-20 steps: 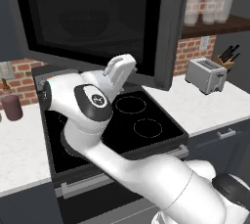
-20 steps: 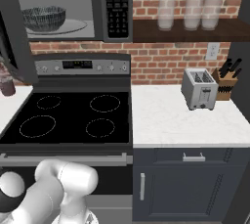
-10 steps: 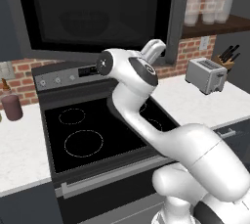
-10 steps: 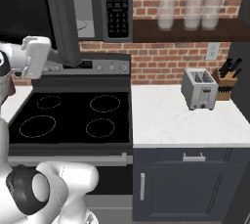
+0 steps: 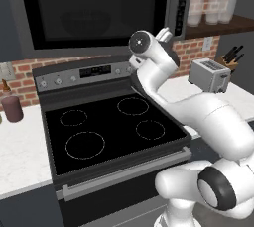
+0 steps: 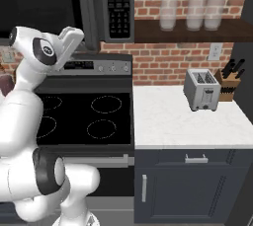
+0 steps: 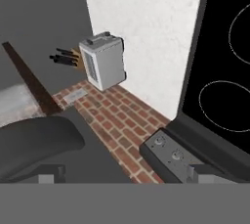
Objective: Pick the bell pepper from the sink and place it in the bowl. Then pick the bowl and place it in the microwave. Then close the microwave door and press the start button.
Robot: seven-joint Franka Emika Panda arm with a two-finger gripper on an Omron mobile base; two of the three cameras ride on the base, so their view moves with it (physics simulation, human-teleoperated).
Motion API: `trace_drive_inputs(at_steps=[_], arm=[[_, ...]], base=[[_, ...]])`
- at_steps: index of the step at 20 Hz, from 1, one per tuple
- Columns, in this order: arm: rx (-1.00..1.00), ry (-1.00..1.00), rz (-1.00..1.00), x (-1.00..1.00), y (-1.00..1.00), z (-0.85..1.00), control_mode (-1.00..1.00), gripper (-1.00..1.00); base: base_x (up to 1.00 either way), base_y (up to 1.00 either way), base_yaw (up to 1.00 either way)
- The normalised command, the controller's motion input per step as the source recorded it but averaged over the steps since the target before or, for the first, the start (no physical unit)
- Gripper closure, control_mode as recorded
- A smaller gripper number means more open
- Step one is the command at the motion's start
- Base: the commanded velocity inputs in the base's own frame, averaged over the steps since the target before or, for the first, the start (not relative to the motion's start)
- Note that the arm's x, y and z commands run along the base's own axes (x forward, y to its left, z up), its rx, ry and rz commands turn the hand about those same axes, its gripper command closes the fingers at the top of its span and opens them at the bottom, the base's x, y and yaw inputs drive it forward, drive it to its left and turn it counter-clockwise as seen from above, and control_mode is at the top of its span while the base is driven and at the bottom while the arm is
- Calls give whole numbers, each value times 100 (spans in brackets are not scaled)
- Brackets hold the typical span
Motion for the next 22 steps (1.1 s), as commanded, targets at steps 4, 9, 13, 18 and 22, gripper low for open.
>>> trace_drive_inputs(at_steps=[4,9,13,18,22], arm=[[4,5,10,100,0,3,-100,-100],[0,0,11,100,8,0,-100,-100],[0,0,12,81,16,-3,-100,-100],[0,-4,15,43,25,-4,-100,-100],[0,-9,14,-35,10,0,-100,-100]], base=[[0,0,0],[0,0,0],[0,0,0],[0,0,0],[0,0,0]])
